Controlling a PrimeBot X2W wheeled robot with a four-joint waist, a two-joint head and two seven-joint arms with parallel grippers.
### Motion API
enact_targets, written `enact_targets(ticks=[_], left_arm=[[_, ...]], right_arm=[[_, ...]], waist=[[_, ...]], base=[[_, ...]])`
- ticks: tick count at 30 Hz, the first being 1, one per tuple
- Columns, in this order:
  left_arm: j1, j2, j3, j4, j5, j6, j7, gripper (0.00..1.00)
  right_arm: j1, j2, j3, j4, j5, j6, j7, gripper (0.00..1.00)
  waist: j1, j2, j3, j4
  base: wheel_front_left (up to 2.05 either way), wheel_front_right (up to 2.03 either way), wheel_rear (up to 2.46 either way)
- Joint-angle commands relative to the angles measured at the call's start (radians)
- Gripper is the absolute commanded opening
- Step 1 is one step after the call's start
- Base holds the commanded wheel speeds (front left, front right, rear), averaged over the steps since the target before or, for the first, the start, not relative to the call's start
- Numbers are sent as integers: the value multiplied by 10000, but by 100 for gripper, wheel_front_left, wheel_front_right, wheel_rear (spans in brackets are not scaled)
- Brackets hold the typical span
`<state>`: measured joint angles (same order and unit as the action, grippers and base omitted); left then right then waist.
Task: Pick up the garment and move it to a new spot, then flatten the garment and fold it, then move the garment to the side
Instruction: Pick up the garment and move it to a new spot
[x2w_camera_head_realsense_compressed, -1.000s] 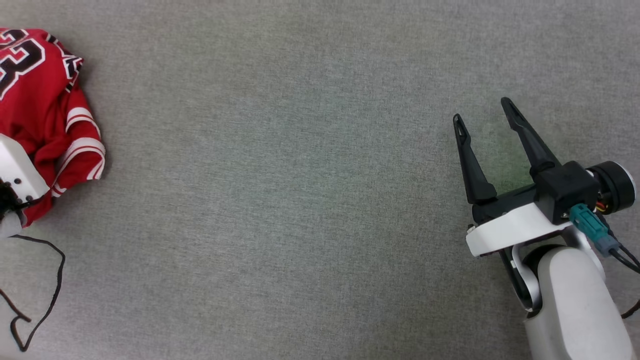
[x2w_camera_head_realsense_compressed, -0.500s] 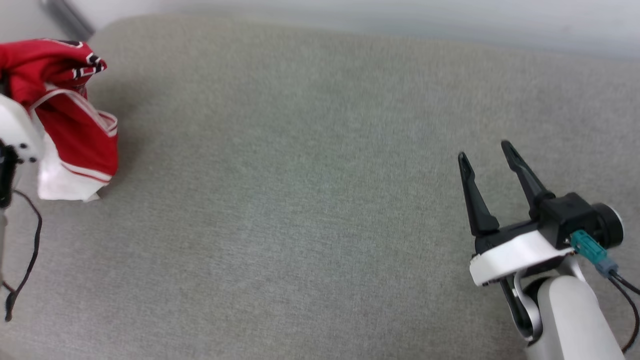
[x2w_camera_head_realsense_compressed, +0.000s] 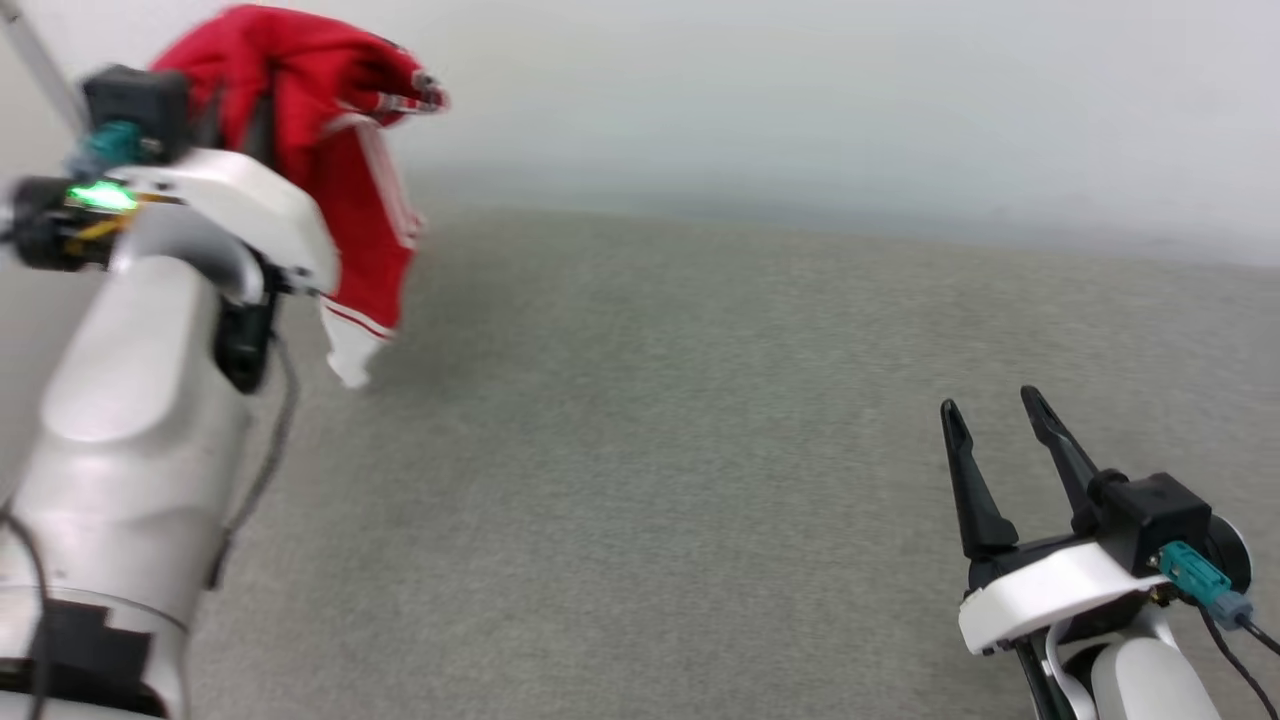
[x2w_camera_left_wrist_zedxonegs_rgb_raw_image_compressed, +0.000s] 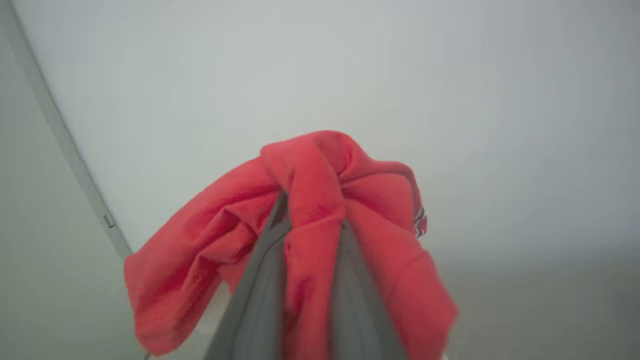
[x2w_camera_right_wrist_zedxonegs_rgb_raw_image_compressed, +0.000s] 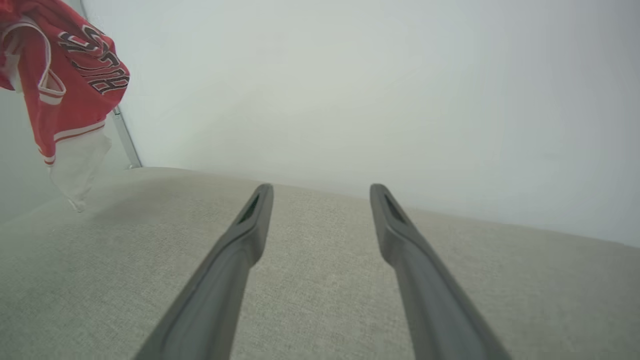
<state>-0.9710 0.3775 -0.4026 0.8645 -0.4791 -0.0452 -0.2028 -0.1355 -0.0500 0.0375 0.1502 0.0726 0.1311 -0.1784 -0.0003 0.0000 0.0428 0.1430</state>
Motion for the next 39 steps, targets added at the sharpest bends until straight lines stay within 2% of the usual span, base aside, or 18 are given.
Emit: enact_targets(ticks=[1,7,11,19,20,21,22,24,25,26,32,39], left_arm=[[244,-247,-74,-223,-68,-57,-50,0],[1335,-1369,-316,-1282,-491,-17,-97,0],[2280,-1819,-612,-1952,-592,44,-90,0],[4866,-1900,-1377,-2335,-594,283,350,0],[5148,-1875,-1432,-2331,-625,311,397,4],[5148,-1875,-1432,-2331,-625,311,397,4],[5417,-1860,-1487,-2334,-676,299,467,31],[5795,-1860,-1591,-2446,-677,308,438,55],[5941,-1863,-1645,-2504,-659,319,434,86],[6057,-1863,-1685,-2559,-639,335,411,100],[6040,-1762,-1509,-3219,-420,577,-299,100],[6168,-1381,-910,-4746,277,1355,-617,100]], right_arm=[[197,-2,-20,-128,19,-6,37,100],[630,-1,-150,-491,98,-6,284,100],[781,-2,-211,-865,67,-5,480,100],[658,-5,-108,-1535,19,-6,723,100],[615,-4,-100,-1585,45,-6,696,100],[615,-4,-100,-1585,45,-6,696,100],[595,-2,-88,-1613,79,-6,696,100],[579,-4,-99,-1655,119,-6,675,100],[599,-4,-130,-1654,142,-6,657,100],[621,-4,-159,-1634,149,-6,653,100],[785,-4,-236,-1455,166,-6,695,100],[1080,-7,-409,-1397,187,-6,799,100]], waist=[[3,0,-365,-524],[3,0,-481,-1423],[3,0,-262,-1856],[3,0,406,-2293],[3,0,475,-2310],[3,0,475,-2310],[3,0,505,-2321],[3,0,571,-2291],[3,0,578,-2250],[3,0,551,-2201],[3,0,99,-1882],[3,0,-493,-1493]], base=[[0,0,0],[0,0,0],[0,0,0],[0,0,0],[0,0,0],[0,0,0],[0,0,0],[0,0,0],[0,0,0],[0,0,0],[0,0,0],[0,0,0]])
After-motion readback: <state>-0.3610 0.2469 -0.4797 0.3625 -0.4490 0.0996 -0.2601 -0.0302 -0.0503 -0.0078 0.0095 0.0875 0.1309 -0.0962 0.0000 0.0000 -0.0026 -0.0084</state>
